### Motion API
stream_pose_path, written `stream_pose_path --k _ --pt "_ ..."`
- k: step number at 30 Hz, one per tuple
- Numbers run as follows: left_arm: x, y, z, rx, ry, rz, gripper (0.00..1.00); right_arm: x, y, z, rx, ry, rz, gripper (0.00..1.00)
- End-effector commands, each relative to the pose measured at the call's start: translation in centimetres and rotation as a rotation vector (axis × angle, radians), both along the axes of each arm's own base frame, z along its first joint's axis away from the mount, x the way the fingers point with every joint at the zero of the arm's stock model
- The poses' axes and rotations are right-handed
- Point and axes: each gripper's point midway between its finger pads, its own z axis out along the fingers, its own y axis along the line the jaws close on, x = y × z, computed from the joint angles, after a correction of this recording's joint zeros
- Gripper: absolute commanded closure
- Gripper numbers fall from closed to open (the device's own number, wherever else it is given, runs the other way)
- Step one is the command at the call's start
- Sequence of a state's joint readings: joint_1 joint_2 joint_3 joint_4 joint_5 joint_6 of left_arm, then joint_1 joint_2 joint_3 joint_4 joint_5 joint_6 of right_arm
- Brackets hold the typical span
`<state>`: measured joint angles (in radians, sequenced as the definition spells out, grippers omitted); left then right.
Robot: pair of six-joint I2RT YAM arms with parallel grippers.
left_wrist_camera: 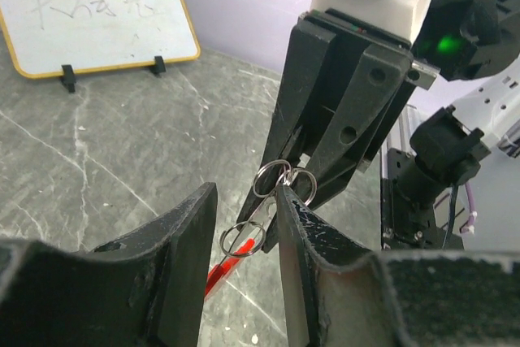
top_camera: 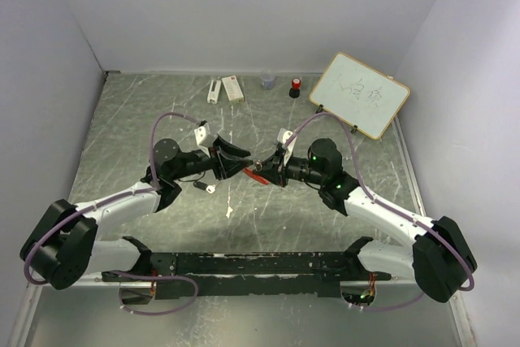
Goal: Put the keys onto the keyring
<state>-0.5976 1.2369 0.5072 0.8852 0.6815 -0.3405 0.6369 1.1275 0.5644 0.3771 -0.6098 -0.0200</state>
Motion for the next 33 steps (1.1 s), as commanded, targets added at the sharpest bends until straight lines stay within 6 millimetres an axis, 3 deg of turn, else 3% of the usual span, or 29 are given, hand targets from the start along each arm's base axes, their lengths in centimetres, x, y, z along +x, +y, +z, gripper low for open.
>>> stream_pose_path --k 1,7,13,24,26,29,33 --pt "-0.7 -0.9 0.1 0.034 -0.056 -0.085 0.54 -0.1 0.1 1.4 0.019 -0.045 0.009 1.0" --pt "-1.2 -2.0 -0.4 0.046 -0.055 -0.165 0.6 -0.1 0.2 1.5 0.017 -0.043 0.015 1.0" --pt "-1.3 -2.7 -1.0 0.066 -0.038 -0.202 0.92 0.1 0.1 1.9 0.014 -0.052 0.007 1.0" --pt "-1.4 -2.1 -0.2 0.057 -0.08 -0.161 0.93 0.2 0.1 1.7 0.015 -0.049 0.0 1.0" --pt "-1.1 -2.1 -0.1 0.062 -0.068 -0.144 0.89 0.2 0.1 1.8 0.017 -0.05 -0.002 1.0" --pt "0.1 -1.9 0.1 0.069 -0.043 -0.07 0.68 0.3 0.0 1.9 0.02 -0.047 -0.014 1.0" --pt "1.9 -0.1 1.3 0.025 -0.043 0.111 0.49 0.5 -0.2 1.8 0.021 -0.042 -0.032 1.0"
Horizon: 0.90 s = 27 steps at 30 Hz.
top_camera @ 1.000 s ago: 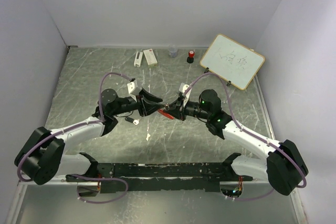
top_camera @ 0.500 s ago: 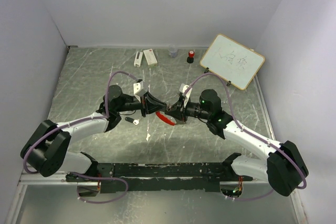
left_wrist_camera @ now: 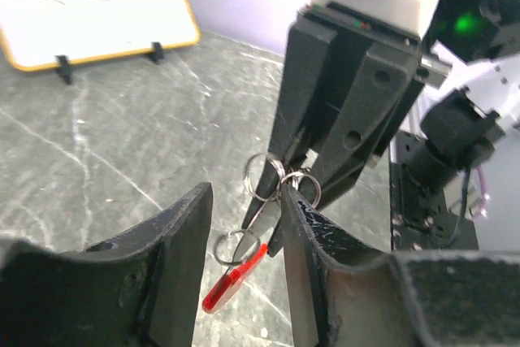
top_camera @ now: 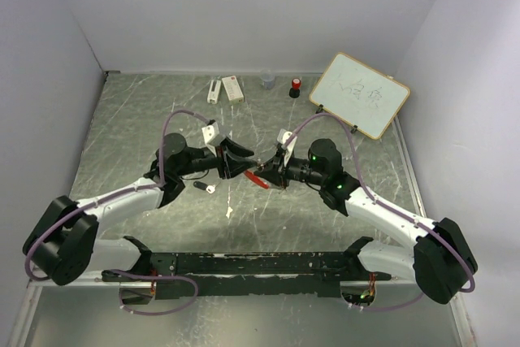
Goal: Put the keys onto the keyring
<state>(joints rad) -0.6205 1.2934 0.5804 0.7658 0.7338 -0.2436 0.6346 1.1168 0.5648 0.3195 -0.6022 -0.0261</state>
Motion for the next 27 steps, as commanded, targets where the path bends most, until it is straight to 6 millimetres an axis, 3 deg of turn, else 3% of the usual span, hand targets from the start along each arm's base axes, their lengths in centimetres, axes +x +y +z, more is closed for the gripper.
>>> stream_pose_path --k 1,5,14,27 --pt "2.4 1.9 3.0 -0.078 -0.037 0.23 0.47 0.8 0.2 2.6 0.053 -0.07 -0.029 1.0" --pt "2.8 3.6 3.9 -0.113 -0.057 0.332 0.4 1.1 0.0 2.9 0.067 -0.07 -0.059 1.0" --pt "1.7 5.6 3.3 -0.18 -0.059 0.393 0.4 2.5 -0.5 5.3 0.127 -0.073 -0.145 1.0" --pt "1.6 5.9 -0.6 -0.137 0.034 0.414 0.45 3.5 -0.5 8.4 0.219 -0.084 -0.199 1.0"
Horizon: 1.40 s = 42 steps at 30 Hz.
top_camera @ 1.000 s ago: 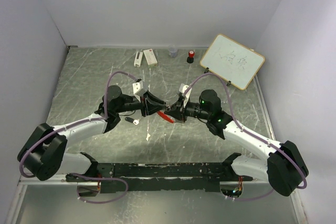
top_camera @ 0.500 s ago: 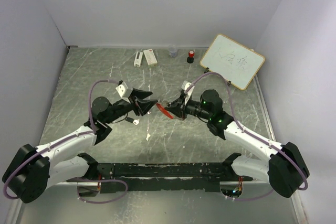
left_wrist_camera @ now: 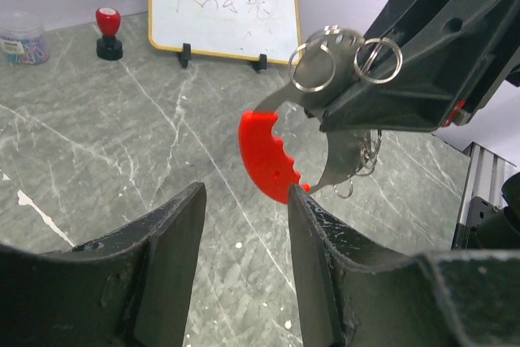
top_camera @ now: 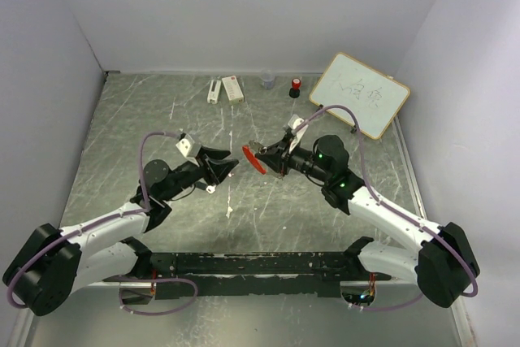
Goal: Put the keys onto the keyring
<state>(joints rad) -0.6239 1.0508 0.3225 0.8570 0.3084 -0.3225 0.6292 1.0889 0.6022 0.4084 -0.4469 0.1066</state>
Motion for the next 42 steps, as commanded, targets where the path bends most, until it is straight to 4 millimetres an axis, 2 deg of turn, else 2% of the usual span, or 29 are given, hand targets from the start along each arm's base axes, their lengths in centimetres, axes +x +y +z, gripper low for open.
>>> stream_pose_path --k 1,9,18,33,42 --pt "-0.2 0.0 -0.2 -0.025 -0.001 -0.001 0.45 0.6 0.0 4.2 0.094 -0.077 -0.026 1.0" --pt "0.3 0.5 -2.0 -0.016 0.075 0.049 0.46 0.6 -0.2 5.8 0.142 -0.121 -0.037 1.0" --pt "1.6 1.6 -3.8 0.013 0.175 0.151 0.45 0.1 -0.6 5.9 0.172 -0.16 -0.038 1.0" --pt "1.6 1.5 -5.1 0.012 0.223 0.153 0.46 -2.2 -1.6 6.7 0.249 -0.312 0.01 1.0" --pt "1.5 0.9 -5.4 0.01 0.234 0.126 0.47 -2.7 -1.6 7.0 0.268 -0.33 0.027 1.0"
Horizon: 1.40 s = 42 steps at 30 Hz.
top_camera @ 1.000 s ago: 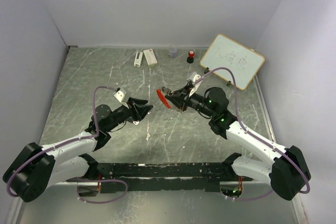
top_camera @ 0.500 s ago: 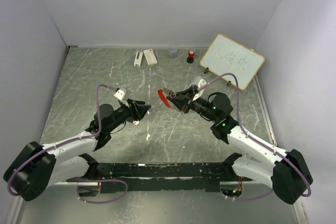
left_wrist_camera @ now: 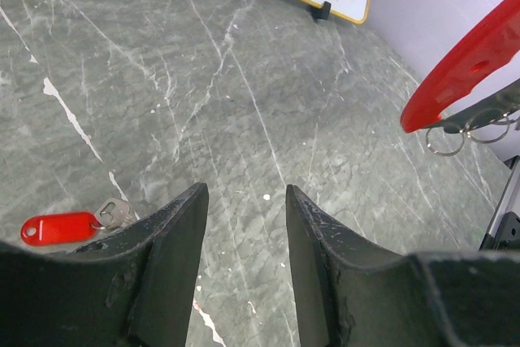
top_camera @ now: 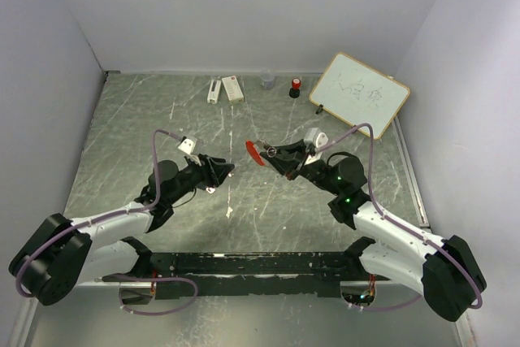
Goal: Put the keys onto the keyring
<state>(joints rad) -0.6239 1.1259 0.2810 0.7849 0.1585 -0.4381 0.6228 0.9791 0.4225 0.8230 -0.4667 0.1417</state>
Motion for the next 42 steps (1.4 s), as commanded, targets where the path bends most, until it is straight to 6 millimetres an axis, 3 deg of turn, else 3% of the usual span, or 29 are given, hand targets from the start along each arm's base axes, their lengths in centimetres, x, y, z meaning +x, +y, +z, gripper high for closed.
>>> stream_pose_path --k 1,9,17,24,28,42 --pt "0.0 -0.5 0.5 -0.018 -0.006 -0.017 0.47 -0.6 -0.4 2.2 0.049 -0.085 0.01 1.0" --pt "0.6 0.3 -0.4 0.002 0.043 0.046 0.46 -0.5 -0.4 2.3 0.052 -0.084 0.003 1.0" --pt "2.9 1.3 -5.1 0.146 0.274 0.189 0.46 -0.3 -0.4 2.0 0.048 -0.065 -0.007 1.0" --pt "2.8 3.5 -9.3 0.28 0.424 0.308 0.51 -0.2 -0.6 1.8 0.041 -0.057 -0.018 1.0" --pt "2.2 4.3 -9.6 0.311 0.431 0.309 0.56 -0.3 -0.7 1.6 0.041 -0.055 -0.019 1.0" --pt "-0.9 8.5 -10.2 0.288 0.538 0.481 0.53 -0.4 -0.7 1.3 0.044 -0.047 -0.011 1.0"
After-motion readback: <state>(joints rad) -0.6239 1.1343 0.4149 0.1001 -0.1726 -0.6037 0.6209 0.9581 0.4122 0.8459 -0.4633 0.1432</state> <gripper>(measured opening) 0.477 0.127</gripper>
